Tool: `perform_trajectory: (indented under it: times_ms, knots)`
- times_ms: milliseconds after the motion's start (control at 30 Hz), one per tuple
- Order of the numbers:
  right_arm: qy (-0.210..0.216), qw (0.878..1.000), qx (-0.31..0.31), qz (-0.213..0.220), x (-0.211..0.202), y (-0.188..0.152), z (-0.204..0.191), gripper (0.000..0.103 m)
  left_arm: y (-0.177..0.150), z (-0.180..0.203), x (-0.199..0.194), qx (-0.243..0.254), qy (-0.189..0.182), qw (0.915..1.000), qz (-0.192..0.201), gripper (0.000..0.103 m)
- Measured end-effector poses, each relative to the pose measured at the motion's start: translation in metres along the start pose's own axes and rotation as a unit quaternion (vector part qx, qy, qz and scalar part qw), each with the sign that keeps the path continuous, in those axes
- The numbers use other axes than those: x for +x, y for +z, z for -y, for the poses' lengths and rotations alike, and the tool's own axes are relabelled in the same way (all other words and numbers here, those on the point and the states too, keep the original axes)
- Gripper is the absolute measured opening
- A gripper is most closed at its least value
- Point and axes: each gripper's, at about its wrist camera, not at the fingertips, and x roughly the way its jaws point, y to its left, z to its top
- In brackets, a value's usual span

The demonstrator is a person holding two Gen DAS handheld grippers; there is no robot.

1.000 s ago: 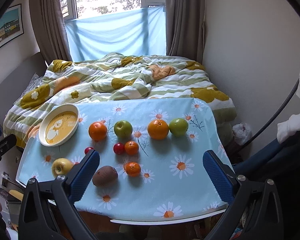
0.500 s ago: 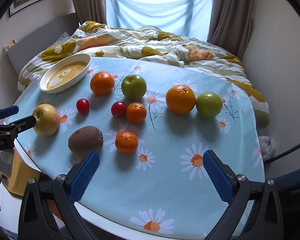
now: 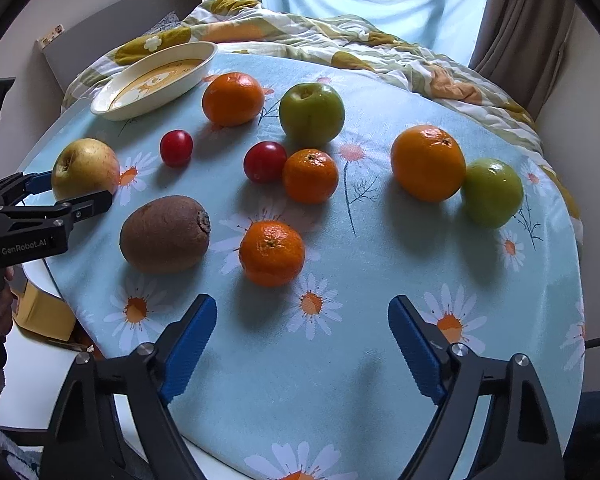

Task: Organize fruits
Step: 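Lower the left gripper onto the large yellow apple and close it, then carry the yellow apple into the white bowl with the left gripper while the right gripper grasps a tangerine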

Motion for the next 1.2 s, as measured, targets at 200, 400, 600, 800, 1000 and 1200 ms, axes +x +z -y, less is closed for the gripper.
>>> perform_trajectory:
  times_ms: [200,400,600,800,1000,1200]
  knots:
    - [0.010,1.000,-0.015,-0.007,0.008,0.007,-0.007,0.068,0.003,-0.002,0.006,0.002,0.005,1.0000,-0.005,0.082]
    - [0.018,1.000,-0.011,-0.018,0.019,0.013,-0.007,0.060,-0.001,-0.005,0.003,0.009,0.002,0.9999,-0.006,0.082]
    - [0.015,1.000,-0.018,-0.013,0.021,0.020,-0.011,0.047,-0.009,-0.008,-0.004,0.008,0.001,0.9999,-0.011,0.082]
    - [0.014,0.999,-0.029,-0.004,0.020,0.022,-0.013,0.034,-0.013,-0.007,-0.008,0.005,0.000,0.9999,-0.010,0.082]
    - [0.019,1.000,-0.023,0.008,0.008,0.024,-0.010,0.033,-0.014,-0.005,-0.023,-0.002,-0.003,1.0000,0.002,0.082]
    - [0.023,0.999,-0.020,0.023,-0.011,0.027,-0.009,0.033,-0.006,-0.004,-0.051,-0.009,-0.004,0.9997,0.021,0.082]
